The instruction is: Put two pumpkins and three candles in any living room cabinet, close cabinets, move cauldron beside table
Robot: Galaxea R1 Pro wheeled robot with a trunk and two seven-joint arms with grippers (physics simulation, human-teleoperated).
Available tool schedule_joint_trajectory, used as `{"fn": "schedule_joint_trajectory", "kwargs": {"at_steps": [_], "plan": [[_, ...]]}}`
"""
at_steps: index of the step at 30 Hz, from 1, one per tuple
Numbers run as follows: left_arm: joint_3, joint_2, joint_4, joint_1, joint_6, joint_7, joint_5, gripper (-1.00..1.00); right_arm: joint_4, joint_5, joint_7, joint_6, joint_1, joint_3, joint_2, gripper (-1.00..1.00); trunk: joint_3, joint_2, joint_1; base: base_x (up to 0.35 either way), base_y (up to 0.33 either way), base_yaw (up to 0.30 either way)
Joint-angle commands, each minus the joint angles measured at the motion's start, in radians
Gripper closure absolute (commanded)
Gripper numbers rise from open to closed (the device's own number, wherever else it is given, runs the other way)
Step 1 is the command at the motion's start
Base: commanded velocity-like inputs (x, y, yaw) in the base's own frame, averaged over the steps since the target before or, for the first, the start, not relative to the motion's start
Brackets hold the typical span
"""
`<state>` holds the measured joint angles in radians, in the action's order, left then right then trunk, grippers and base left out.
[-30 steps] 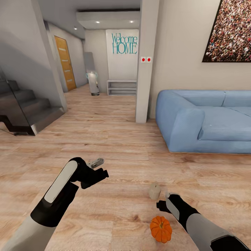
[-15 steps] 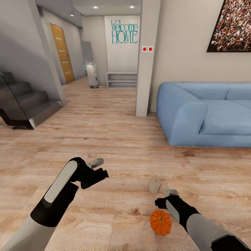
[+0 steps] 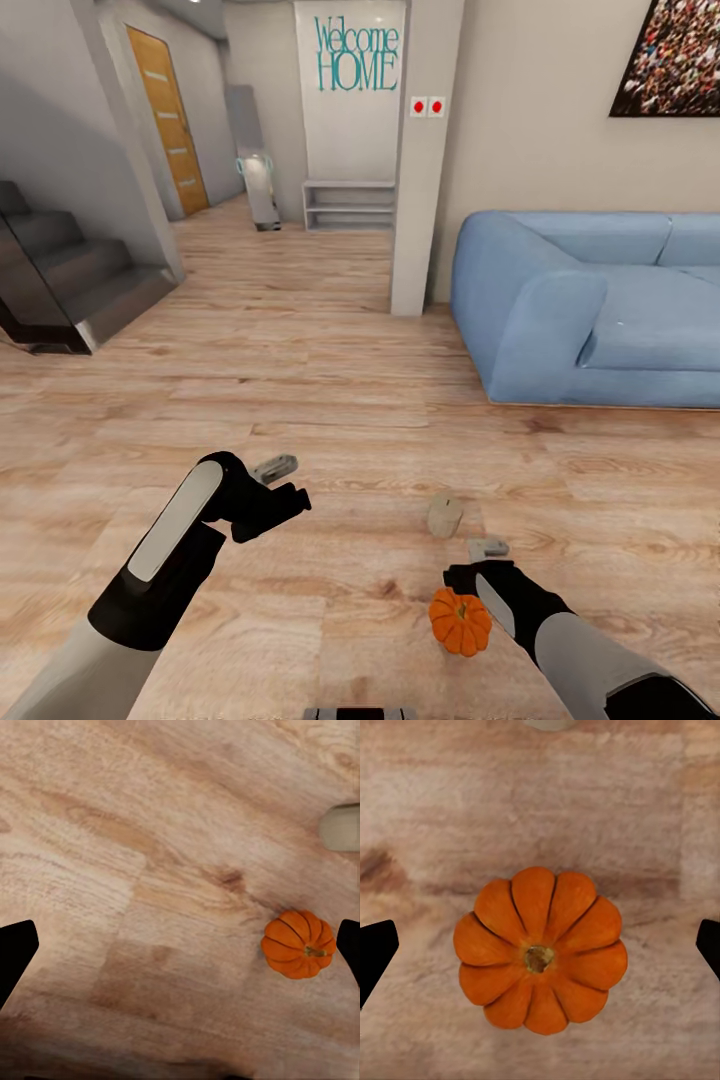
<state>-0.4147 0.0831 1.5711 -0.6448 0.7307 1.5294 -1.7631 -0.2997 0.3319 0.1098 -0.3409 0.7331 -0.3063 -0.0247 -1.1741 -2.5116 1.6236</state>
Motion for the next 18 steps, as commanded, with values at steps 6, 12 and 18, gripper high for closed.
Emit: {"fn": "schedule_joint_trajectory", "kwargs": {"at_steps": [6,12,18], "plan": [[-0.001,0.000,-0.015,-0.001,0.014,0.006,-0.007,-1.00,-0.008,0.009,-0.010,-0.009,0.000,-0.007,0.000,-1.00,-0.024,-0.002,0.002,0.000,0.000,0.000],[-0.001,0.000,-0.026,-0.001,0.016,0.005,-0.007,-1.00,-0.048,0.009,-0.009,-0.175,0.032,-0.005,0.001,-1.00,-0.047,-0.003,0.005,0.000,0.000,0.000],[-0.001,0.006,-0.027,-0.001,0.017,0.006,-0.007,-1.00,-0.097,0.019,-0.012,-0.342,0.065,0.013,-0.009,-1.00,-0.071,-0.005,0.008,0.000,0.000,0.000]]}}
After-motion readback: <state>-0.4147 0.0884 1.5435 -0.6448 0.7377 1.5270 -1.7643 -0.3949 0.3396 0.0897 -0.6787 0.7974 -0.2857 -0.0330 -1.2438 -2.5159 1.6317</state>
